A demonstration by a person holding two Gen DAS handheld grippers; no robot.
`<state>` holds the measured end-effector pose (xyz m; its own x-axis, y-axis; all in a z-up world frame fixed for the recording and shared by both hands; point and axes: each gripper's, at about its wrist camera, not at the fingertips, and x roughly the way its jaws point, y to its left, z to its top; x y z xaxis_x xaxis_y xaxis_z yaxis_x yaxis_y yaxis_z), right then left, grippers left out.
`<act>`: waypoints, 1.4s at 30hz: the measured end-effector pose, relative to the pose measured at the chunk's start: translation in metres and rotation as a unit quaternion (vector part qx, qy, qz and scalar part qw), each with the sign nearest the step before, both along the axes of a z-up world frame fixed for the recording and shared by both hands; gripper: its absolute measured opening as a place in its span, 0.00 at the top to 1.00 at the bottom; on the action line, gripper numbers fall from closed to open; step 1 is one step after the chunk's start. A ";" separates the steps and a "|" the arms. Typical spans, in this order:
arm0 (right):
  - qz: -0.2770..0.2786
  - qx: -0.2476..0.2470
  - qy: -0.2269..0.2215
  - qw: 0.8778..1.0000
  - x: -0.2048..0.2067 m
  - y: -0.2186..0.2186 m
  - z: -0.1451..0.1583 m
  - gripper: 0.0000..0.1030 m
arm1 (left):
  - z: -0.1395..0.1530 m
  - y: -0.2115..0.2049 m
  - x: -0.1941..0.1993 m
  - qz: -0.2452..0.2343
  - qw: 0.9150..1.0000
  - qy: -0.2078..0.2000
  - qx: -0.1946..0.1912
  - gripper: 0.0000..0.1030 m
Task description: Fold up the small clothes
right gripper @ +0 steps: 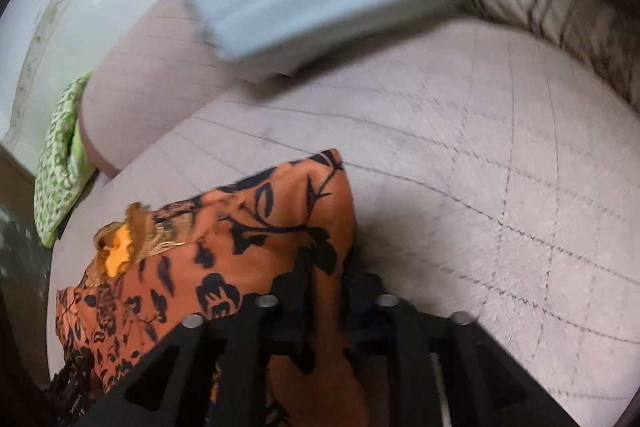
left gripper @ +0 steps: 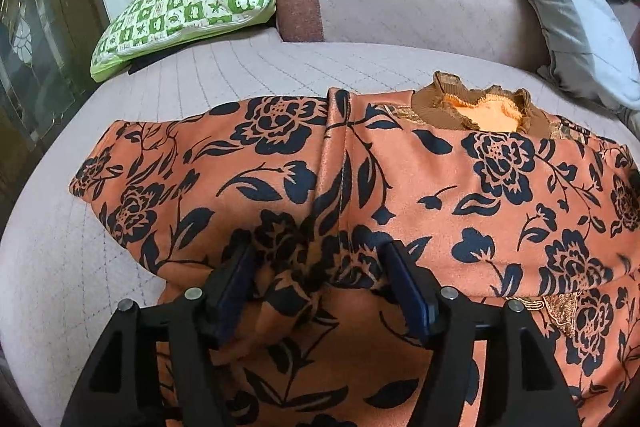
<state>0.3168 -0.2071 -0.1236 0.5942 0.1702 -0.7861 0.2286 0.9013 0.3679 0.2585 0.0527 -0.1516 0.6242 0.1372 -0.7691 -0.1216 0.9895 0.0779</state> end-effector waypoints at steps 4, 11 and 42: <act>-0.027 -0.017 -0.042 0.999 -0.051 0.003 0.035 0.36 | 0.001 -0.003 0.000 0.000 1.000 -0.002 0.011 0.34; 0.087 -0.014 0.032 0.996 -0.077 0.032 0.013 0.35 | 0.000 -0.005 0.000 0.000 1.000 -0.002 0.012 0.33; -0.003 -0.211 0.137 0.968 -0.320 0.029 0.029 0.35 | 0.039 0.022 -0.156 -0.047 0.998 -0.025 -0.016 0.29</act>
